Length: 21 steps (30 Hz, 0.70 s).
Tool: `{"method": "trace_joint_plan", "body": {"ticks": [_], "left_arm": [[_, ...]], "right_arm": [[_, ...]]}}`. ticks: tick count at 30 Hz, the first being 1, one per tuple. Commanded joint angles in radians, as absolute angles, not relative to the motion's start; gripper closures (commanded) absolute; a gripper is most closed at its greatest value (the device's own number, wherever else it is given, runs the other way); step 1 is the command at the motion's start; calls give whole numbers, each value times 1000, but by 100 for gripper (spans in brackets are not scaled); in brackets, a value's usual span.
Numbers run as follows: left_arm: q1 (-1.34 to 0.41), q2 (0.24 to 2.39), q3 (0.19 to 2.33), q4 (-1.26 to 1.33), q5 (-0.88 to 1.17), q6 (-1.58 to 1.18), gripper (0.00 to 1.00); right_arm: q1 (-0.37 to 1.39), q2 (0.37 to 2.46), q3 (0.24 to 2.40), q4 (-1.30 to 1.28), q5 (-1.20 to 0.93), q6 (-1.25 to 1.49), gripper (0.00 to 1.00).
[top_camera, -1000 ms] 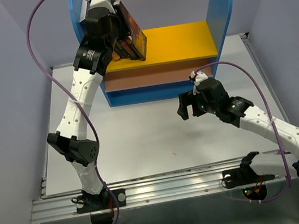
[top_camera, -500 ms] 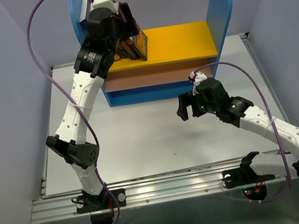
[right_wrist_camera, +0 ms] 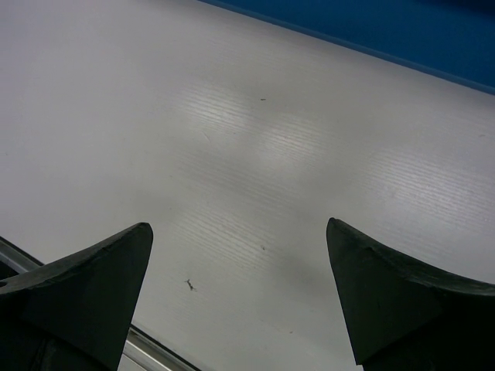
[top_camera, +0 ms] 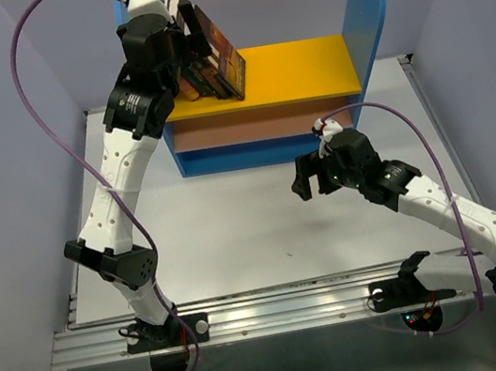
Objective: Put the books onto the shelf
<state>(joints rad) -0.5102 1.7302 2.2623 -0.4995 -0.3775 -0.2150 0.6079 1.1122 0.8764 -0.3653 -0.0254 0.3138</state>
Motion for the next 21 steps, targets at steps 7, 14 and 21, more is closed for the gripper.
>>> {"method": "trace_joint_plan", "body": {"ticks": [7,14,21], "left_arm": [[-708,1559,2027,-385,-302,-129,1],[-804,1630,1997,-363,-232,-146,1],[-805,1837,2201,-434,-276,-152,1]], "right_arm": [[601,1022,876,-316,24,331,0],[601,948,836,-345,64,351,0],[601,905,833,-388,141,377,0]]}}
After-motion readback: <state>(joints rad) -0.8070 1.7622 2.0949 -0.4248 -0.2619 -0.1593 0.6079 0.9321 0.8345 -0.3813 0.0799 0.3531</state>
